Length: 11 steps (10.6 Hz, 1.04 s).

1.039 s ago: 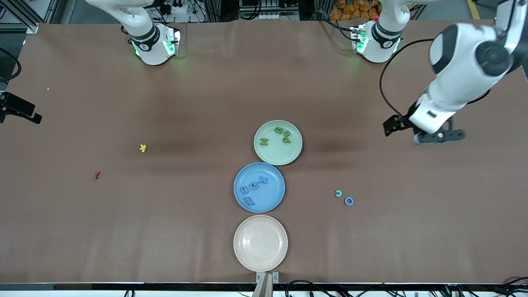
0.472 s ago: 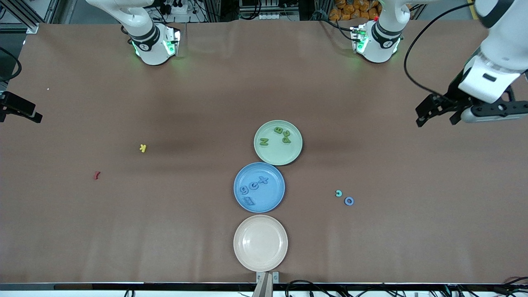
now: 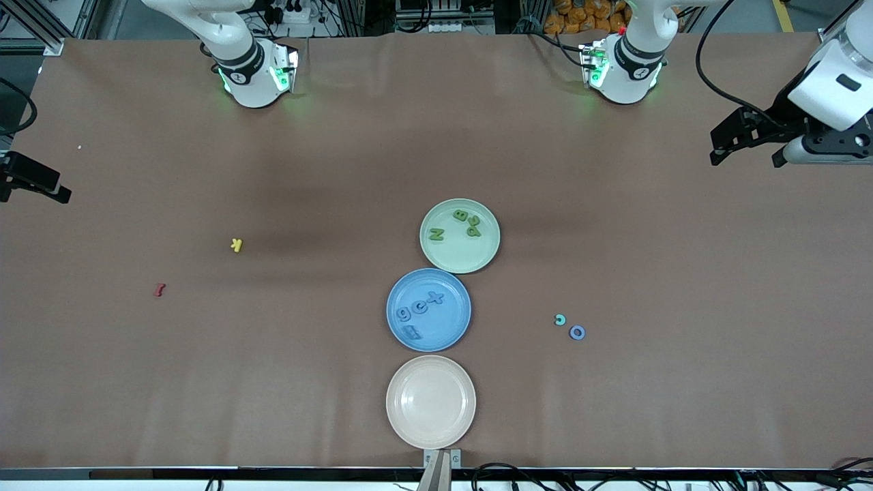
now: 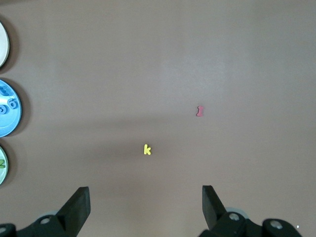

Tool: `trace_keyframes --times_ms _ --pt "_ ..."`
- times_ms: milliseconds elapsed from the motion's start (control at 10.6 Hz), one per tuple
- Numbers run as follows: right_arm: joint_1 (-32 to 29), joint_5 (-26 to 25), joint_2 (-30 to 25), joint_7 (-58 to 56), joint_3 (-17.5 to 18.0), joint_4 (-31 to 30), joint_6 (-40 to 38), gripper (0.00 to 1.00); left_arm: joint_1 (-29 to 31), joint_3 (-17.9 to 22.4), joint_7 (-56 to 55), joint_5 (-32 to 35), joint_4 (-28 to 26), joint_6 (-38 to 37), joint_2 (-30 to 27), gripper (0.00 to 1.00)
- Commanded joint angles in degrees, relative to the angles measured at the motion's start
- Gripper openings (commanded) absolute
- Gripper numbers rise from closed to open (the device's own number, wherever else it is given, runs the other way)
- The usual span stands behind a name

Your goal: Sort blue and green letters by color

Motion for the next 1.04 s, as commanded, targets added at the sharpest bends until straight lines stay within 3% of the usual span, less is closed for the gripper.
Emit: trace_keyframes --times_ms 0,944 --pt "-0.8 0.4 -0.3 0.0 0.7 -0.4 -0.2 1.0 0.4 0.0 1.3 1.8 4.0 -3.4 0.7 1.0" --pt "-0.9 0.3 -0.1 -0.1 0.7 -0.4 -0.3 1.0 0.6 -0.7 1.3 2.9 6.2 -4.1 2.9 1.0"
